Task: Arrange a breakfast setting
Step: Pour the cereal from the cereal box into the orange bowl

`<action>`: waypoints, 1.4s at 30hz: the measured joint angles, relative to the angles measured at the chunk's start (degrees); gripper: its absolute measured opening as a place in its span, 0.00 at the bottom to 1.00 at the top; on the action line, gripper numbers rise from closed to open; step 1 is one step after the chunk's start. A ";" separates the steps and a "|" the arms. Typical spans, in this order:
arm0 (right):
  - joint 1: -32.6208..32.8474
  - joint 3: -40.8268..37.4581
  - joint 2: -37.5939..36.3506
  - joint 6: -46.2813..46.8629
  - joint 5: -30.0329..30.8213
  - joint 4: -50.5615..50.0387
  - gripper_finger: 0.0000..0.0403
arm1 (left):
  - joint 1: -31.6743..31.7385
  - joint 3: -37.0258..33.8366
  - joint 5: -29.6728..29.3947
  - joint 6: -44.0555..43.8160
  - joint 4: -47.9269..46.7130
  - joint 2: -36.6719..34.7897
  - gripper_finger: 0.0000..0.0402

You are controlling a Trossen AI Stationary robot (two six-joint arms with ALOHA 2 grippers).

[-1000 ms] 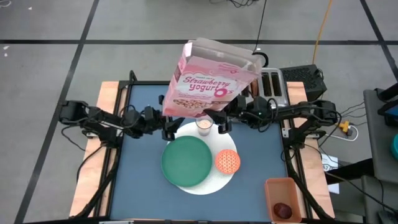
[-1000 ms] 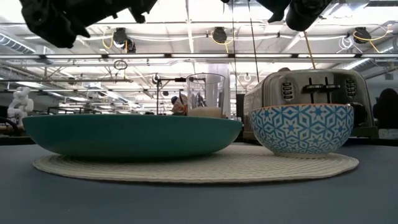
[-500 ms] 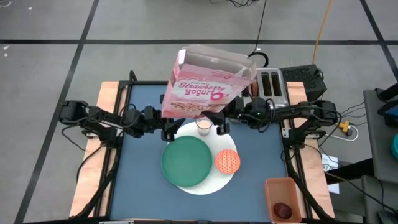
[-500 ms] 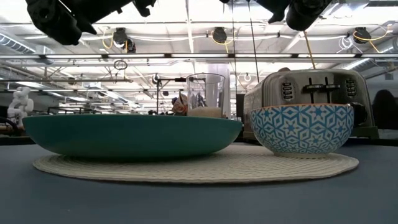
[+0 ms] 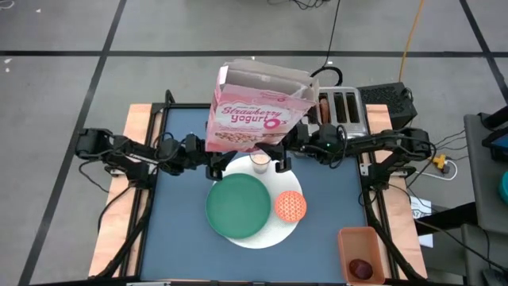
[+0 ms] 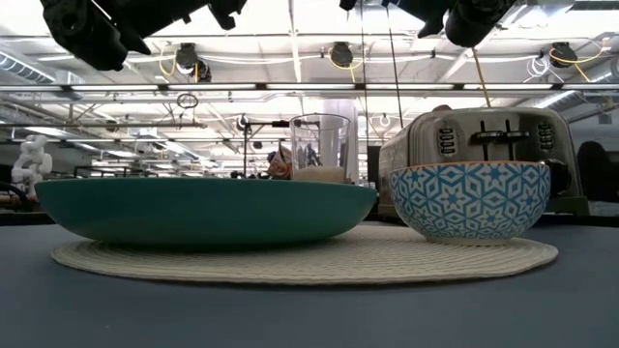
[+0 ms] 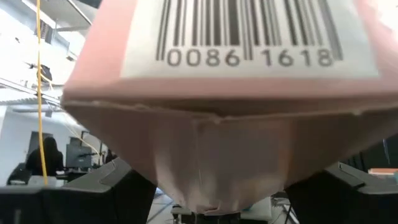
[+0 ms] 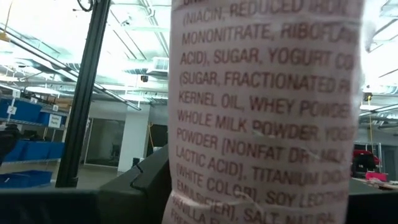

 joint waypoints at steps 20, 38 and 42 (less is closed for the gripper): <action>0.02 0.11 -0.01 -2.83 0.19 -4.05 0.52 | 0.00 0.00 -0.03 2.26 0.72 0.00 0.75; -0.07 0.04 -0.01 -2.57 0.20 -4.67 0.52 | -0.02 0.00 -1.14 2.99 0.79 0.00 0.57; -0.07 0.04 -0.01 -1.89 0.22 -4.67 0.52 | -0.02 0.00 -1.44 2.86 0.79 0.00 0.57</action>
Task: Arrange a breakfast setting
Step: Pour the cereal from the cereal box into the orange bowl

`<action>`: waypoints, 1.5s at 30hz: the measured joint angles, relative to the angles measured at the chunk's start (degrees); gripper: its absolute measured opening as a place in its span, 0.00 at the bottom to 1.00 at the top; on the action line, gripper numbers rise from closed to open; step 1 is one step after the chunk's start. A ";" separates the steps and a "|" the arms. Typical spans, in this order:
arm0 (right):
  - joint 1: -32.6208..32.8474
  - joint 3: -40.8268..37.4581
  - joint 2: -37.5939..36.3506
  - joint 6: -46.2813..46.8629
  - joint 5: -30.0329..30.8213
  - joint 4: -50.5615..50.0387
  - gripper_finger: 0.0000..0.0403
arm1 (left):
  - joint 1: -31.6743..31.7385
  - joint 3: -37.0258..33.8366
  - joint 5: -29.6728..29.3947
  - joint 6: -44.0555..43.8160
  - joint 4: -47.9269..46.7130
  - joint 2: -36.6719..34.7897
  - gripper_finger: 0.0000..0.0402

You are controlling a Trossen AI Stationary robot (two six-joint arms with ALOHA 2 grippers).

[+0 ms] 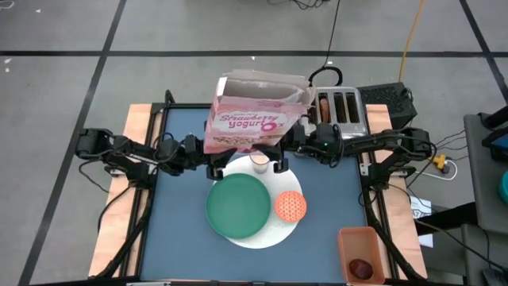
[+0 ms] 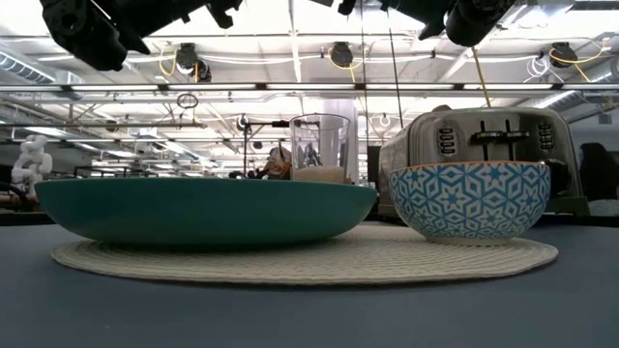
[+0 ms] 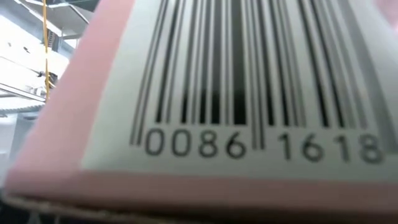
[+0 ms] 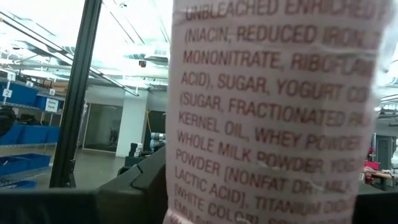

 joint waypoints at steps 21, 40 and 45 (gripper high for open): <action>-0.02 -0.15 -1.93 2.07 -0.24 -8.72 0.97 | 0.00 0.00 -0.26 0.00 0.08 -0.21 0.57; -0.48 -0.07 -27.79 -2.36 -0.24 -59.07 0.97 | -0.21 0.02 -1.68 -1.20 -17.30 -8.56 0.57; -0.46 -0.04 -32.97 -2.38 1.38 -67.73 0.97 | -1.27 0.02 -1.75 -1.83 -26.08 -13.61 0.57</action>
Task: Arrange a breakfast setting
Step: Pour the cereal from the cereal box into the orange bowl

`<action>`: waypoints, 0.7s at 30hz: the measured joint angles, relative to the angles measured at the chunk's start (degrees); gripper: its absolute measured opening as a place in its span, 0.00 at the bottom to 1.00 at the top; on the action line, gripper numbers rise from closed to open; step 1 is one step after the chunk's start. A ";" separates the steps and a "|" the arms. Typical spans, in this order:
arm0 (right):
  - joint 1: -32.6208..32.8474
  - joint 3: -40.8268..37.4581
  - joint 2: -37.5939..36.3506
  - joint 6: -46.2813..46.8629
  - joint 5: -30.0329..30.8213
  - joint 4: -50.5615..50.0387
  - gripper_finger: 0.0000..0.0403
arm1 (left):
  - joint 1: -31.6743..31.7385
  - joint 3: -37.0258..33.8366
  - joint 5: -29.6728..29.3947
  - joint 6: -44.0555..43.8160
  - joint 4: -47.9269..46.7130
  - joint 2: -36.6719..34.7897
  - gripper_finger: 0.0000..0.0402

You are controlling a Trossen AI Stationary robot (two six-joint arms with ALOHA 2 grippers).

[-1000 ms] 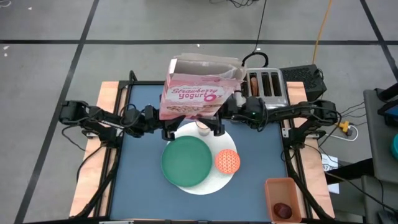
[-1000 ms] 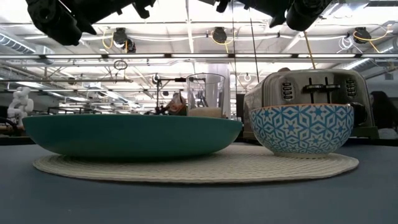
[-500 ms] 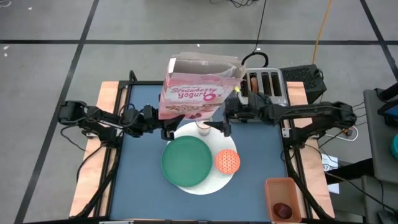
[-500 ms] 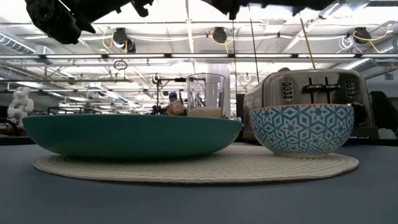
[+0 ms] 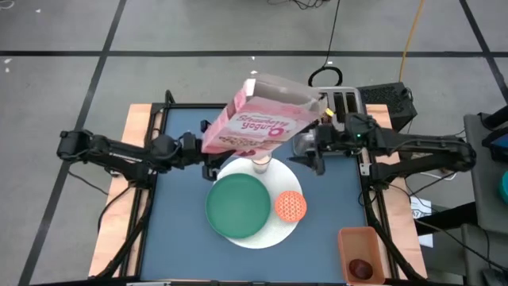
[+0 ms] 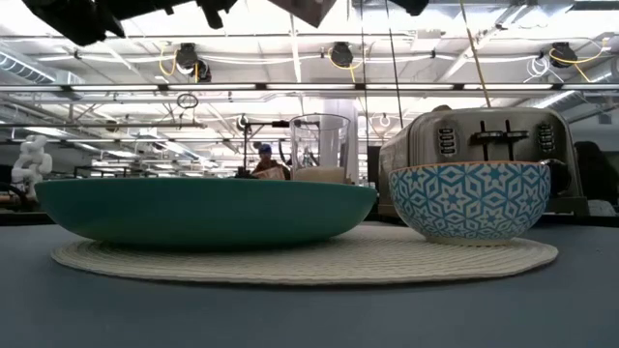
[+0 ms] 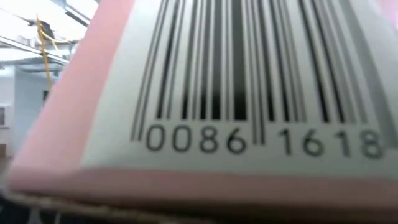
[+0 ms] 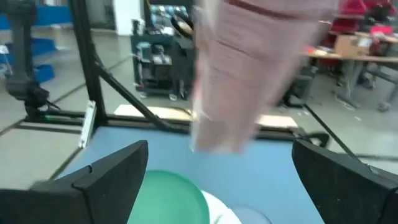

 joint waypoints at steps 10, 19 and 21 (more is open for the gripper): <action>-0.02 0.00 -4.67 0.00 9.08 -7.18 0.97 | -4.10 0.02 0.07 0.00 -17.70 -10.94 0.57; -0.01 0.00 -4.44 0.67 8.94 -8.53 0.97 | -5.92 0.02 -2.11 -0.94 -33.88 -19.53 0.57; 0.00 0.00 -4.52 1.41 8.94 -8.57 0.97 | -6.66 0.02 -2.10 -1.40 -37.20 -21.54 0.57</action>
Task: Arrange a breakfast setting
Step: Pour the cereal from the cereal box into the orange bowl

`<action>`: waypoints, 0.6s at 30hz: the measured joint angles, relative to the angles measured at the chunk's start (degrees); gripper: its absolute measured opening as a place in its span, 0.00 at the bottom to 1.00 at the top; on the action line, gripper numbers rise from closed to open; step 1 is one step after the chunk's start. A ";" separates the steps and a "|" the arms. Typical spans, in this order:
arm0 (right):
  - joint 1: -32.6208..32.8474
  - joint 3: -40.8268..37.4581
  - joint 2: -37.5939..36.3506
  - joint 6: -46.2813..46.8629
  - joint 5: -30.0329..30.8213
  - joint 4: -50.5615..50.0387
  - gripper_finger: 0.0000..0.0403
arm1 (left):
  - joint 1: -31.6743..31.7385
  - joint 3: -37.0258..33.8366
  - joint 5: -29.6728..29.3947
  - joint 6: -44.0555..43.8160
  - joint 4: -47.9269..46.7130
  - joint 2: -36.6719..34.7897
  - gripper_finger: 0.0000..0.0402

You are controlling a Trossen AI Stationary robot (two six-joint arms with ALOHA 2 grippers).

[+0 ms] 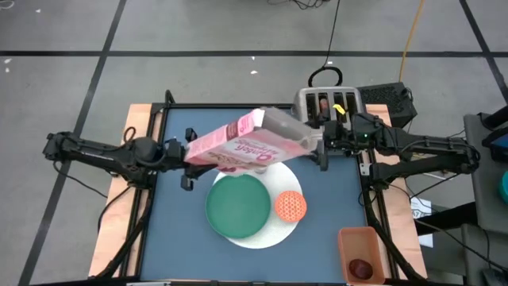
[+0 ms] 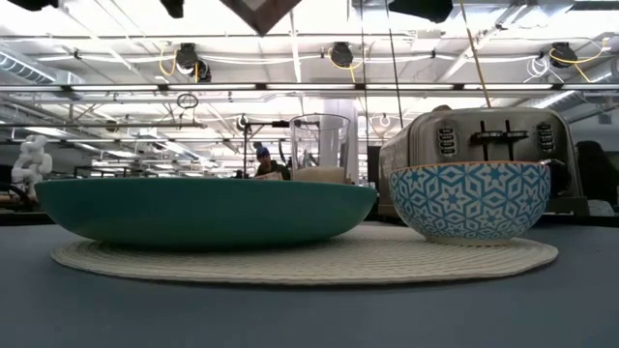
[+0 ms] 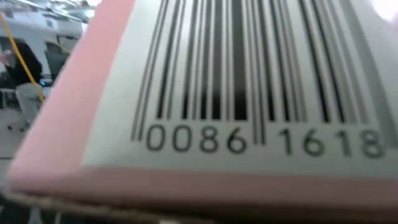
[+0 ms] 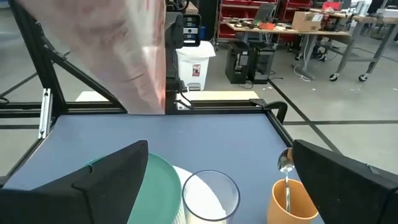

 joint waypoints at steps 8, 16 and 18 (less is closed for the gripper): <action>-0.01 0.00 0.27 2.83 0.00 0.53 0.97 | -4.06 -0.02 0.36 -1.22 -12.00 -6.45 0.57; 0.02 0.00 1.83 4.62 0.00 0.57 0.97 | -6.64 -0.04 0.30 -2.72 -17.38 -7.97 0.57; 0.02 0.00 2.07 4.65 0.00 0.46 0.97 | -7.12 -0.04 0.17 -3.64 -19.05 -7.82 0.57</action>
